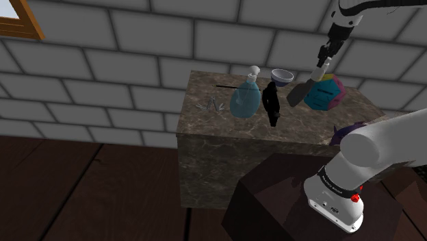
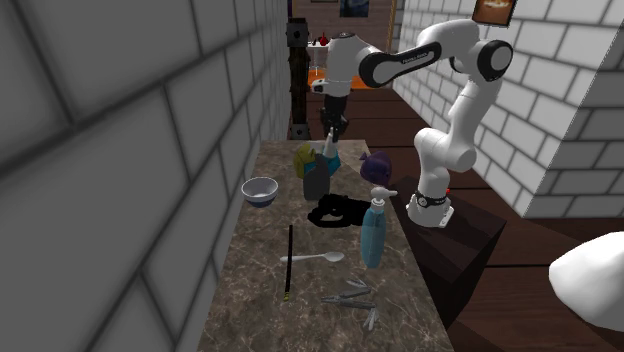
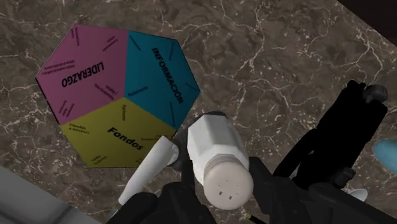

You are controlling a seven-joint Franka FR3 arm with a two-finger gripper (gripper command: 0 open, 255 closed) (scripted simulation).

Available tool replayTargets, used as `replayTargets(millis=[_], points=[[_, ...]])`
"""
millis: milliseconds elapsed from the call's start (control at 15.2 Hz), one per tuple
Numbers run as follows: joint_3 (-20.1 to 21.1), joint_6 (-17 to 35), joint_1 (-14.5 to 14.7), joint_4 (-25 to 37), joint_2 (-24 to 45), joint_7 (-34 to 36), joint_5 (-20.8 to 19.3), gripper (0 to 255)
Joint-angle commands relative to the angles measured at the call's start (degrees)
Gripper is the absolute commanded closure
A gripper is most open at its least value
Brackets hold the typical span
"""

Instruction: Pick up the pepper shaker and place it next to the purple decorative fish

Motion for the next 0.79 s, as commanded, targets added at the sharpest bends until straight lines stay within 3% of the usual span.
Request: replayTargets(millis=[0, 528, 726], points=[[-0.44, -0.54, -1.06, -3.22, -3.93, -0.84, -1.18, 255], [-3.68, -5.83, -6.69, -11.98, -19.06, -6.84, -6.37, 255], [-4.27, -4.8, -7.24, -13.95, -20.07, -7.12, -7.06, 255]])
